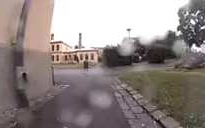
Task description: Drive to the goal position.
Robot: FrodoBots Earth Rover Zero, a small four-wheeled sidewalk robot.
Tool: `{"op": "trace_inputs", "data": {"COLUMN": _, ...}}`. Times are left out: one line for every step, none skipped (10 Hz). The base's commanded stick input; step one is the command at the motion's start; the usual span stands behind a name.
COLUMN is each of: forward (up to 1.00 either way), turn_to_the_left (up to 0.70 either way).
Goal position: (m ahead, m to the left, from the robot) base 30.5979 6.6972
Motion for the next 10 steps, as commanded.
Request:
{"op": "trace_inputs", "data": {"forward": 0.85, "turn_to_the_left": 0.00}}
{"op": "trace_inputs", "data": {"forward": 0.85, "turn_to_the_left": 0.00}}
{"op": "trace_inputs", "data": {"forward": 0.85, "turn_to_the_left": 0.00}}
{"op": "trace_inputs", "data": {"forward": 0.85, "turn_to_the_left": 0.00}}
{"op": "trace_inputs", "data": {"forward": 0.85, "turn_to_the_left": 0.00}}
{"op": "trace_inputs", "data": {"forward": 0.85, "turn_to_the_left": 0.00}}
{"op": "trace_inputs", "data": {"forward": 0.85, "turn_to_the_left": 0.00}}
{"op": "trace_inputs", "data": {"forward": 0.85, "turn_to_the_left": 0.00}}
{"op": "trace_inputs", "data": {"forward": 0.85, "turn_to_the_left": 0.00}}
{"op": "trace_inputs", "data": {"forward": 0.85, "turn_to_the_left": 0.00}}
